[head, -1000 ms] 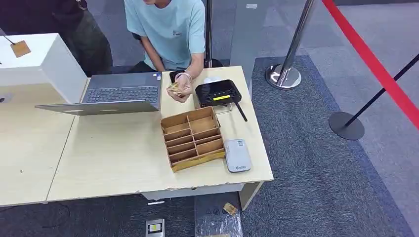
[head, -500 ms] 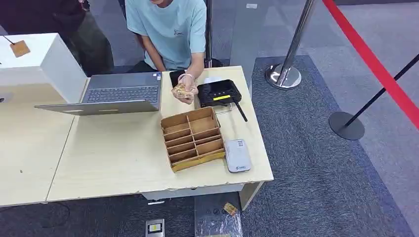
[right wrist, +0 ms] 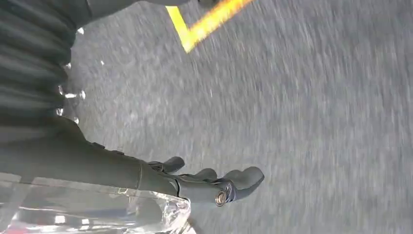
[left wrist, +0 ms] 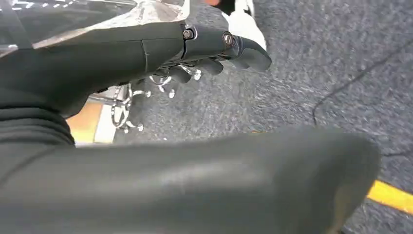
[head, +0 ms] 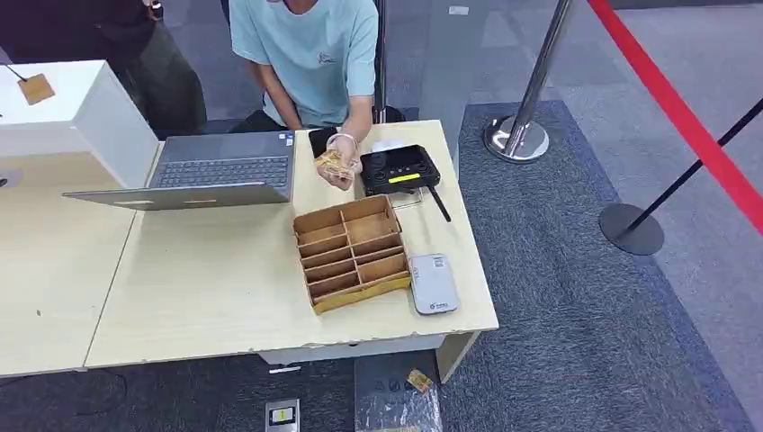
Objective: Pass the card to the sensor for recognition and then transmit it.
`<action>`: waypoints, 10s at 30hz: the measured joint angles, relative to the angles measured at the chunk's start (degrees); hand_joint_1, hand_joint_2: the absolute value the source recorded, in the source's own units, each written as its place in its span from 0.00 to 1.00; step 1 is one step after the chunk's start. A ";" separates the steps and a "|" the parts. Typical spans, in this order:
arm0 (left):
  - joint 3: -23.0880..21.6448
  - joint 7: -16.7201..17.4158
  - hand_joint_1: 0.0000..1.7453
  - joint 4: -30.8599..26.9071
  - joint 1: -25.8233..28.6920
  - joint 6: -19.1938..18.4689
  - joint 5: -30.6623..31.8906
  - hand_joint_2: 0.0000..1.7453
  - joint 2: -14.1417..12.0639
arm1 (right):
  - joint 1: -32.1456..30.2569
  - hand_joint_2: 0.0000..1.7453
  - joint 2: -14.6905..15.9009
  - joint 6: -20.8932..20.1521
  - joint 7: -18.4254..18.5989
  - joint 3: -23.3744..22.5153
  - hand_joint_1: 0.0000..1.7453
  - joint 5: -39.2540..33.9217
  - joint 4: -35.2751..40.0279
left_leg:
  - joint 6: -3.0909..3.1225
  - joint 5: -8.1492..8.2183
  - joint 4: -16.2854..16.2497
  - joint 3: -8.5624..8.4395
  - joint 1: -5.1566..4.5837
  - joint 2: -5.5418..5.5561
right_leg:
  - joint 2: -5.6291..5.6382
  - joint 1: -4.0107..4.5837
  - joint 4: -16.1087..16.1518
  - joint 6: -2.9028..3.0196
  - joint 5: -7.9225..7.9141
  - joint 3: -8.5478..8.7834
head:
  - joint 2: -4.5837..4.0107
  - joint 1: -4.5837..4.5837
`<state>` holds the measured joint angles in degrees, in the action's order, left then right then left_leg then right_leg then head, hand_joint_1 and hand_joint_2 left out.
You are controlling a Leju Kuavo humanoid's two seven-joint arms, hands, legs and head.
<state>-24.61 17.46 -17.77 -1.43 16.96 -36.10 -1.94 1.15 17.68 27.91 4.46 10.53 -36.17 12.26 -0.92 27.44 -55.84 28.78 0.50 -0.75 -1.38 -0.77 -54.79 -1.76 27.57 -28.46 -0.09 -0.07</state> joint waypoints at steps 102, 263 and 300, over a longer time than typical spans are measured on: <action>-26.84 -2.25 0.00 3.65 -4.54 -1.77 -11.92 0.00 -1.44 | 27.19 1.00 18.41 -18.86 15.47 12.09 0.00 56.01 76.74 | 0.16 -0.01 0.00 -0.15 -0.15 0.68 | -0.54 -0.17 -0.02 -0.30 0.14 0.50 | 0.00 0.02; -36.11 -10.03 0.00 4.24 -5.07 -2.60 -8.24 0.00 -0.94 | 43.16 1.00 -3.77 -18.66 11.72 28.85 1.00 66.70 59.19 | 0.12 -0.03 -0.01 -0.18 -0.07 0.59 | -0.51 -0.09 -0.04 -0.30 0.12 0.52 | 0.00 0.02; -38.91 -9.64 0.00 4.24 -5.11 -3.60 -6.52 0.00 -0.92 | 58.18 1.00 -11.95 -21.85 9.38 38.91 1.00 75.18 36.41 | 0.12 -0.03 -0.03 -0.19 -0.07 0.61 | -0.51 -0.09 -0.02 -0.30 0.11 0.49 | 0.00 0.02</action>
<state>-63.52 7.82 -13.53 -6.54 13.35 -42.62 -2.86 59.32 5.73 6.05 13.84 49.44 39.02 48.67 -0.80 27.41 -55.87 28.58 0.42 -0.14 -1.89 -0.86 -54.81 -2.07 27.68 -27.97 -0.09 -0.04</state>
